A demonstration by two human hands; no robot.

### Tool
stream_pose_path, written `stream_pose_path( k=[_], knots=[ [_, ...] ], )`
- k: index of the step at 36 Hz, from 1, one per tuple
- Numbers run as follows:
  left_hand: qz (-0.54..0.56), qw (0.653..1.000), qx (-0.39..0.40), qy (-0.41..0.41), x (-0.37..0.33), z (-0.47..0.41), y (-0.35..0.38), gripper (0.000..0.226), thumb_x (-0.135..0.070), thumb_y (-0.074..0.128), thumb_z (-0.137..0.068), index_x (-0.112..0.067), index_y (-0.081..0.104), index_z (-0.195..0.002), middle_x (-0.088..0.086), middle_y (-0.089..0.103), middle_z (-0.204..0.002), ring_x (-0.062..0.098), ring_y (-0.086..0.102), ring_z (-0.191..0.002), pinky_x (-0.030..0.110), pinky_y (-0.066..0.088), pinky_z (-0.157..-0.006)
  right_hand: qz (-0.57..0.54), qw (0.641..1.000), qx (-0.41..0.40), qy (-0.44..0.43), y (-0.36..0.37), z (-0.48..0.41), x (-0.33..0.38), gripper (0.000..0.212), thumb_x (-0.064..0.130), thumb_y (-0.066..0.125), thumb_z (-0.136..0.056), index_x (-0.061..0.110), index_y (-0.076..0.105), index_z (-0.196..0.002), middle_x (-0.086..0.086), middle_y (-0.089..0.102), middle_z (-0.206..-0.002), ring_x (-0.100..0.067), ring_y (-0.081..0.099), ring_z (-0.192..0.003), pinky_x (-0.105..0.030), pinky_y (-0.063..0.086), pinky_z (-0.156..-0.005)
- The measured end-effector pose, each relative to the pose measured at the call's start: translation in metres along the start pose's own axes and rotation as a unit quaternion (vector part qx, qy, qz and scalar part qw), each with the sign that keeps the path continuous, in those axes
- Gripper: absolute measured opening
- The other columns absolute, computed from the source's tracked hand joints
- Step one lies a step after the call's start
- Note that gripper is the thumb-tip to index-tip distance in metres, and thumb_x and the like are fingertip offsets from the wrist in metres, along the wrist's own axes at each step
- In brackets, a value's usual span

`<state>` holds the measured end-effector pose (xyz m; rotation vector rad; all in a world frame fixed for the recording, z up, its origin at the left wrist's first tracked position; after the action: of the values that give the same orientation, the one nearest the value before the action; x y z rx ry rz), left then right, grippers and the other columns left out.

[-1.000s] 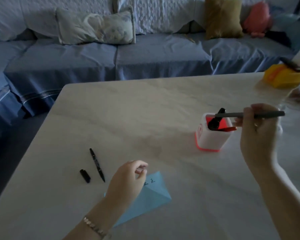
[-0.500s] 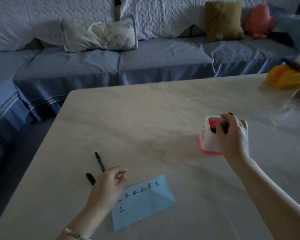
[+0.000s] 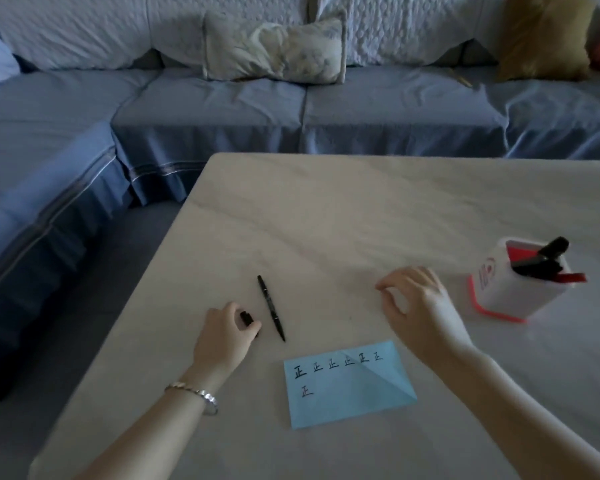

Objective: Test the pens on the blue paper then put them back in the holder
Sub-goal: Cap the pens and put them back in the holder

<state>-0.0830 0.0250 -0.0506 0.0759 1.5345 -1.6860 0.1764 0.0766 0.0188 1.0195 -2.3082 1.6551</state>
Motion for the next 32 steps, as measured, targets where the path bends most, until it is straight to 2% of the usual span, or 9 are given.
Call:
stream_pose_path(
  k=[3, 6, 13, 17, 18, 20, 24, 28, 32],
  knots=[
    [0.002, 1.0, 0.011, 0.013, -0.001, -0.006, 0.0, 0.025, -0.026, 0.063, -0.082, -0.014, 0.057, -0.103, 0.006, 0.059, -0.1, 0.021, 0.055, -0.085, 0.026, 0.041, -0.072, -0.028, 0.989, 0.137, 0.045, 0.034, 0.002, 0.021, 0.018, 0.009, 0.056, -0.083, 0.013, 0.069, -0.095, -0.003, 0.067, -0.099, -0.023, 0.055, -0.101, -0.032, 0.043, -0.087],
    [-0.001, 1.0, 0.029, 0.01, 0.0, -0.008, -0.001, 0.017, -0.017, 0.061, -0.081, -0.015, 0.052, -0.096, 0.002, 0.06, -0.089, 0.021, 0.055, -0.082, 0.026, 0.04, -0.068, -0.055, 0.971, 0.211, 0.095, 0.063, 0.002, 0.037, 0.022, 0.018, 0.049, -0.087, 0.019, 0.065, -0.102, 0.002, 0.064, -0.103, -0.017, 0.057, -0.097, -0.028, 0.046, -0.082],
    [0.076, 0.994, -0.022, 0.073, 0.015, 0.01, -0.013, 0.014, -0.009, 0.06, -0.083, -0.018, 0.054, -0.09, -0.004, 0.057, -0.072, 0.02, 0.058, -0.069, 0.029, 0.044, -0.059, -0.05, 0.938, 0.287, 0.186, 0.121, -0.012, 0.065, 0.03, 0.03, 0.05, -0.09, 0.013, 0.055, -0.114, -0.007, 0.061, -0.113, -0.027, 0.058, -0.1, -0.033, 0.048, -0.081],
    [0.143, 0.986, -0.051, 0.07, 0.023, 0.02, -0.025, 0.025, -0.007, 0.064, -0.082, -0.025, 0.052, -0.093, -0.011, 0.058, -0.072, 0.005, 0.057, -0.066, 0.012, 0.04, -0.055, -0.022, 0.924, 0.322, 0.205, 0.136, -0.024, 0.076, 0.027, 0.031, 0.054, -0.088, 0.007, 0.053, -0.1, -0.012, 0.058, -0.107, -0.032, 0.057, -0.098, -0.033, 0.045, -0.075],
    [0.149, 0.985, -0.056, 0.073, 0.025, 0.022, -0.027, 0.023, -0.008, 0.066, -0.081, -0.026, 0.053, -0.087, -0.013, 0.058, -0.072, 0.006, 0.058, -0.066, 0.012, 0.04, -0.057, -0.017, 0.923, 0.325, 0.207, 0.139, -0.026, 0.077, 0.021, 0.03, 0.054, -0.087, 0.009, 0.052, -0.087, -0.012, 0.057, -0.1, -0.031, 0.057, -0.091, -0.033, 0.044, -0.071],
    [0.153, 0.983, -0.06, 0.081, 0.024, 0.024, -0.032, 0.021, -0.011, 0.068, -0.081, -0.028, 0.056, -0.075, -0.014, 0.061, -0.071, 0.01, 0.059, -0.069, 0.014, 0.041, -0.06, -0.006, 0.92, 0.329, 0.213, 0.144, -0.029, 0.077, 0.031, 0.028, 0.054, -0.086, 0.015, 0.037, -0.063, -0.008, 0.052, -0.083, -0.028, 0.051, -0.076, -0.03, 0.04, -0.06],
    [0.172, 0.979, -0.067, 0.087, 0.016, 0.029, -0.035, 0.013, -0.012, 0.069, -0.08, -0.023, 0.061, -0.079, -0.015, 0.062, -0.073, 0.002, 0.059, -0.071, 0.007, 0.041, -0.06, -0.009, 0.918, 0.332, 0.219, 0.144, -0.026, 0.069, 0.038, 0.025, 0.052, -0.086, 0.015, 0.032, -0.055, -0.002, 0.038, -0.058, -0.021, 0.042, -0.052, -0.024, 0.026, -0.043],
    [0.206, 0.972, -0.044, 0.1, -0.001, 0.036, -0.03, 0.011, -0.013, 0.067, -0.081, -0.023, 0.063, -0.079, -0.011, 0.066, -0.073, 0.002, 0.061, -0.069, 0.006, 0.04, -0.059, -0.142, 0.909, 0.295, 0.257, 0.118, -0.021, 0.057, 0.042, 0.024, 0.057, -0.086, 0.014, 0.039, -0.049, 0.0, 0.036, -0.046, -0.013, 0.033, -0.04, -0.021, 0.024, -0.038],
    [0.264, 0.956, 0.013, 0.125, -0.03, 0.053, -0.023, 0.02, -0.011, 0.067, -0.082, -0.03, 0.063, -0.077, -0.014, 0.066, -0.073, -0.008, 0.059, -0.062, 0.004, 0.041, -0.06, -0.362, 0.864, 0.144, 0.319, 0.062, -0.013, 0.046, 0.024, 0.006, 0.055, -0.085, 0.01, 0.05, -0.061, -0.005, 0.047, -0.049, -0.016, 0.04, -0.044, -0.024, 0.033, -0.045]
  ],
)
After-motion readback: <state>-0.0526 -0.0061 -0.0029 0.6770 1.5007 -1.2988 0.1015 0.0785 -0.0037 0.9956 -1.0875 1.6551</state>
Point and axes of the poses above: each hand's wrist, its own z-axis away from the middle knuckle, its own y-axis out of the palm, x = y × z, the point moved 3 cm from there along -z, towards the middle knuckle
